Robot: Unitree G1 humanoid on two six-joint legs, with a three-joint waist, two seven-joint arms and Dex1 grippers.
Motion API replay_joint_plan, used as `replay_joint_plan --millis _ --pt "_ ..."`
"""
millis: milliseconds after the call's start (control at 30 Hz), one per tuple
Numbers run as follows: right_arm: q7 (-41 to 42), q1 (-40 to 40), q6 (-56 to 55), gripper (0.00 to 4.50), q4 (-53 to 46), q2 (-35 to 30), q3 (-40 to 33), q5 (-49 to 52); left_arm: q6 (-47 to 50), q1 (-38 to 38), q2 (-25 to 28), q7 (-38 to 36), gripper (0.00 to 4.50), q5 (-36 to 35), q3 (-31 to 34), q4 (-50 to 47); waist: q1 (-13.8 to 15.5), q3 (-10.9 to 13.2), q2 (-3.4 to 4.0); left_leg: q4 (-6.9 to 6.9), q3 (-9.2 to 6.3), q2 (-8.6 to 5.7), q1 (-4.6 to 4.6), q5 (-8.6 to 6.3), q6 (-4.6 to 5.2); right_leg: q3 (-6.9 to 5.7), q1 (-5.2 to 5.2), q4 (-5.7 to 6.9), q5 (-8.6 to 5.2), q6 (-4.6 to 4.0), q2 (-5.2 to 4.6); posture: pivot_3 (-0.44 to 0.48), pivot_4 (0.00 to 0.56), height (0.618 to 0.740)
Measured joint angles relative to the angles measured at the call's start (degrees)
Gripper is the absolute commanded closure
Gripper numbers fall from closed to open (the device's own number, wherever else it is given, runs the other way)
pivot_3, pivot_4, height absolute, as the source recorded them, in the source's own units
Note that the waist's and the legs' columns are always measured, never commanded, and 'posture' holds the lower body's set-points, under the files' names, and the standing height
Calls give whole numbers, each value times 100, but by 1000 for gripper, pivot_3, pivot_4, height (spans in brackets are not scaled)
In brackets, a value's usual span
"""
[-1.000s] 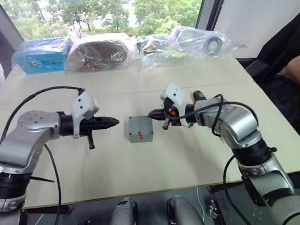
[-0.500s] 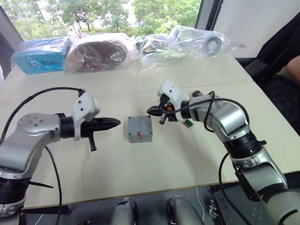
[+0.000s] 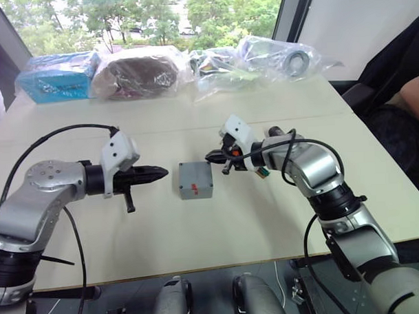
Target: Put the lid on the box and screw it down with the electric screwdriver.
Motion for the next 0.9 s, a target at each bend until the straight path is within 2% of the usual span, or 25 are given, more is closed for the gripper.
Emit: replay_joint_plan --millis 367,467,633,700,767,900 --pt "258 89 -471 4453 267 22 177 -279 1 -20 -1 36 4500 3 -1 1 -1 0 -1 0 1 0 0 0 0 0 0 0 0 0 0 0 150 740" --pt "344 122 -588 3716 302 33 178 -301 1 -22 -1 37 4500 3 -2 1 -1 0 -1 0 1 0 0 0 0 0 0 0 0 0 1 0 150 740" --pt "506 181 -639 1454 297 38 178 -296 11 -108 -5 41 4500 4 -7 1 -1 0 -1 0 1 0 0 0 0 0 0 1 0 0 1 0 150 740" --pt "552 201 -620 640 266 32 178 -288 34 -143 -39 43 4500 3 -8 1 0 0 -1 0 1 0 1 0 0 0 0 1 0 0 0 0 150 740" --pt "593 212 -589 27 243 31 176 -284 70 -146 -56 43 4500 3 -13 1 0 0 -1 0 1 0 1 0 0 0 0 1 0 0 1 0 150 740" --pt "616 237 -499 27 134 -68 155 -283 89 -186 -109 41 4500 -3 -25 -5 9 1 1 0 0 -1 0 0 0 0 0 1 0 0 -1 0 150 740"
